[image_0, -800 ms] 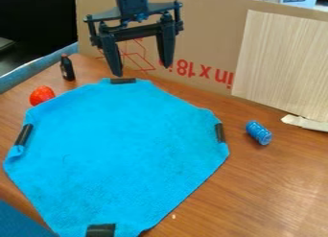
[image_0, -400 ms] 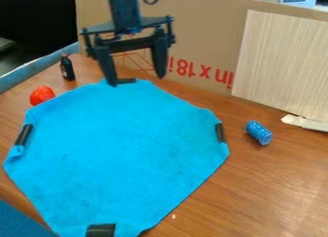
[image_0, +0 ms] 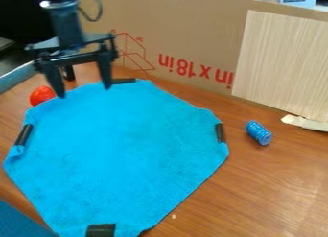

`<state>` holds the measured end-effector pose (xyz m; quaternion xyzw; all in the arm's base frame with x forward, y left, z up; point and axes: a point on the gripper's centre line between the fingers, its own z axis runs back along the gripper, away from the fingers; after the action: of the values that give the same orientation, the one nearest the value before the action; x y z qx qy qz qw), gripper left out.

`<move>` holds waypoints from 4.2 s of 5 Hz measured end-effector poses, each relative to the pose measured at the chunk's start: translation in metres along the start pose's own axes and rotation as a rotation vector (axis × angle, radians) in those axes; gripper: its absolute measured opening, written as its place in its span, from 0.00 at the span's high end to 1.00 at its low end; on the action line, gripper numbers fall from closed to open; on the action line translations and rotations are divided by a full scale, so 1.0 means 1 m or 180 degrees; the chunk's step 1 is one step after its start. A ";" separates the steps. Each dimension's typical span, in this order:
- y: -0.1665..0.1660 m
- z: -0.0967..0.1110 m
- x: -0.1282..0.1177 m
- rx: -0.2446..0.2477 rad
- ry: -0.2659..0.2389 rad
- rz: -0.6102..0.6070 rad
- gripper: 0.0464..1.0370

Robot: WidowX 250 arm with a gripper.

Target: Move the red object to the top left side of the cloth

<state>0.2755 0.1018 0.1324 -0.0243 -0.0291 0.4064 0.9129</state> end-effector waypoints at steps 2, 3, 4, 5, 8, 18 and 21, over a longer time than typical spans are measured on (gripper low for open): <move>0.072 -0.013 0.051 -0.0122 -0.0465 0.0262 0.04; 0.096 -0.019 0.081 -0.0089 -0.0518 0.0583 0.04; 0.101 -0.028 0.102 -0.0040 -0.0516 0.0785 0.04; 0.112 -0.033 0.112 -0.0001 -0.0559 0.0955 0.04; 0.113 -0.044 0.126 -0.0054 -0.0753 0.1108 0.04; 0.092 -0.083 0.120 0.0039 -0.0863 0.1088 0.31; 0.019 -0.039 0.094 0.0039 -0.1295 0.0692 0.32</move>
<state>0.3271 0.1832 0.0955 0.0606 -0.2073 0.4990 0.8393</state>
